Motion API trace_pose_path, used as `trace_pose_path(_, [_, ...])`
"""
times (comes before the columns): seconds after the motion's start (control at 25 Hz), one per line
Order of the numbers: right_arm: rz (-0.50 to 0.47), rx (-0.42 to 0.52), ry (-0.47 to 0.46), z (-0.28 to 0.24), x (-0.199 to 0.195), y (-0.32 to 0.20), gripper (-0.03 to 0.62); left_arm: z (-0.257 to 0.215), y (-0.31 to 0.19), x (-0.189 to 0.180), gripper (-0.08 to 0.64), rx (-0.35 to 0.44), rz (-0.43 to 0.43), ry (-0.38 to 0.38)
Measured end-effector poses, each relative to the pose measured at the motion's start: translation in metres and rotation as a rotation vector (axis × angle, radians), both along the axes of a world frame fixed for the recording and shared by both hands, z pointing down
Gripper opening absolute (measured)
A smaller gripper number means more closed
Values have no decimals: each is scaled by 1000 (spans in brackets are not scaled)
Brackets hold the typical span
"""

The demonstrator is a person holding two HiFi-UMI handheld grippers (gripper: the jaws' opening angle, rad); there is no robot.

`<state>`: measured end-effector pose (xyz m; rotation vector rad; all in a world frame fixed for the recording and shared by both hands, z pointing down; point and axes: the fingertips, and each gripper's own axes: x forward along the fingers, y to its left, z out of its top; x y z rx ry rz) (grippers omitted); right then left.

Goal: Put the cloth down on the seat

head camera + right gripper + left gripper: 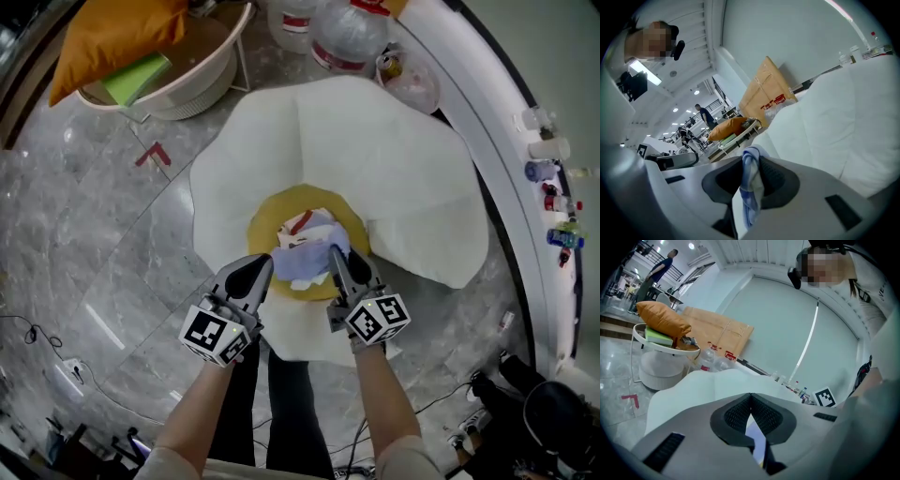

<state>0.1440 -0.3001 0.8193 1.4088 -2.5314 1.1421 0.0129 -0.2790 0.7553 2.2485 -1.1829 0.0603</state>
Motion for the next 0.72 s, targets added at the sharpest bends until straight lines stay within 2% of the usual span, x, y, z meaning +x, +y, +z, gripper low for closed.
trace_pose_path(0.28, [-7, -61, 69, 64, 10, -4, 98, 39, -4, 0, 14, -10, -3, -8])
trace_pose_path(0.52, [-65, -107, 196, 119, 10, -3, 98, 69, -10, 3, 14, -12, 2, -4])
trace_pose_path(0.72, [-107, -130, 239, 154, 5, 0, 98, 94, -14, 6, 14, -16, 15, -5])
